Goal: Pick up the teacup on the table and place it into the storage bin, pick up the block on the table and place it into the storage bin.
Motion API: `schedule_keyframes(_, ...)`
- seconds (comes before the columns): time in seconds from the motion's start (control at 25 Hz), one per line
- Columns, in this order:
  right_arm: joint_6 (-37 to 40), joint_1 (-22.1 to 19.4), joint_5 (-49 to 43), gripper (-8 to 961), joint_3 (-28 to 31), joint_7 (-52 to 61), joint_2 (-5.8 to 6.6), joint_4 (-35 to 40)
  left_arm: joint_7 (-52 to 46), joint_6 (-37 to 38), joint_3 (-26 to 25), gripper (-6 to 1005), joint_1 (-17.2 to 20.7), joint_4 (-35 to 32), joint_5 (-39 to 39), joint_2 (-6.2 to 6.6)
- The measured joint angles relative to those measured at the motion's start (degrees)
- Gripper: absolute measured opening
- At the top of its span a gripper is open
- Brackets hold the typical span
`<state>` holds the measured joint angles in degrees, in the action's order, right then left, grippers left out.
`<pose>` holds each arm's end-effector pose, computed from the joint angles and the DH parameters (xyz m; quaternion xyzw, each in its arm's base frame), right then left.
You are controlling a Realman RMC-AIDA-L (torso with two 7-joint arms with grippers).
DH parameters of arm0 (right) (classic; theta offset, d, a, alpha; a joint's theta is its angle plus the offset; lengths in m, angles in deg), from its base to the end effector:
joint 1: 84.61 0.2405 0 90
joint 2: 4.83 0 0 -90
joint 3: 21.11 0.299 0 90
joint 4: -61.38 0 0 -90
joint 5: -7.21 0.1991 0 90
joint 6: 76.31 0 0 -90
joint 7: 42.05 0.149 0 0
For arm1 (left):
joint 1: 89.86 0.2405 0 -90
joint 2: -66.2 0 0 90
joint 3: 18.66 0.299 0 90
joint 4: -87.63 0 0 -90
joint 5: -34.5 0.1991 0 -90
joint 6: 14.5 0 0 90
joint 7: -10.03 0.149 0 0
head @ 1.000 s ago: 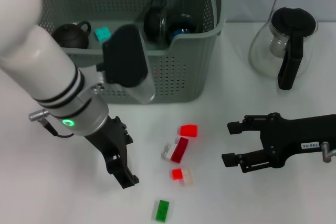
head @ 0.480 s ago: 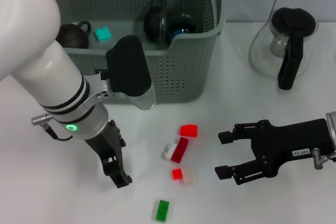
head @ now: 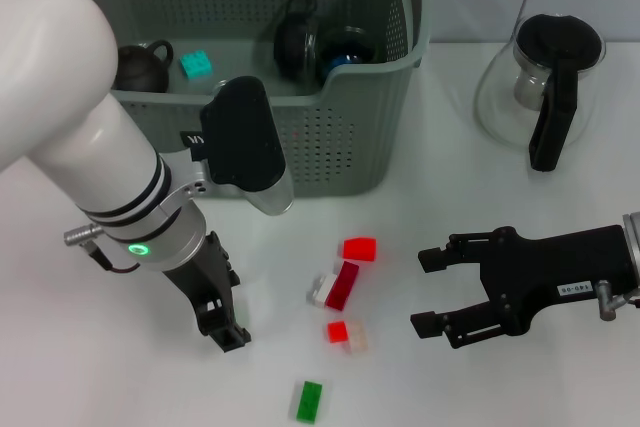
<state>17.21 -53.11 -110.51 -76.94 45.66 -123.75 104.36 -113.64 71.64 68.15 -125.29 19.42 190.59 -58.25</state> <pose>0.2627 0.3242 -0.0507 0.9722 -0.1848 -0.1434 0.0070 -0.2287 0.3429 -0.0870 -0.9515 -0.1183 0.2744 0.0725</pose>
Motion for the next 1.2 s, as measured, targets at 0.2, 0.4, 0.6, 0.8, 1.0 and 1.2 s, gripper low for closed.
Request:
schedule_keyframes(0.2,-0.1,-0.1,0.0,913,0.1,0.0,0.0,0.0,0.4,-0.6,-0.2,751,0.1,1.3,0.0,0.0)
schedule_keyframes(0.4,-0.2,-0.1,0.0,915,0.1,0.0,0.0,0.0,0.7,-0.8,-0.3,630,0.2,1.7,0.0,0.0)
schedule_keyframes(0.6,-0.3,-0.1,0.0,916,0.1,0.0,0.0,0.0,0.7,-1.4,-0.2,627,0.3,2.4,0.0,0.0)
schedule_keyframes(0.8,-0.4,-0.2,0.0,916,0.1,0.0,0.0,0.0,0.2,-2.0,-0.7,561,0.2,2.8,-0.3,0.0)
schedule_keyframes(1.0,-0.4,-0.2,0.1,916,0.2,0.1,0.0,0.0,0.2,-2.0,-0.7,490,0.1,2.8,-0.4,0.0)
schedule_keyframes(1.2,-0.5,-0.2,0.1,917,0.2,0.2,0.06,0.0,0.2,2.8,-4.2,419,0.2,-0.7,-4.1,-0.01)
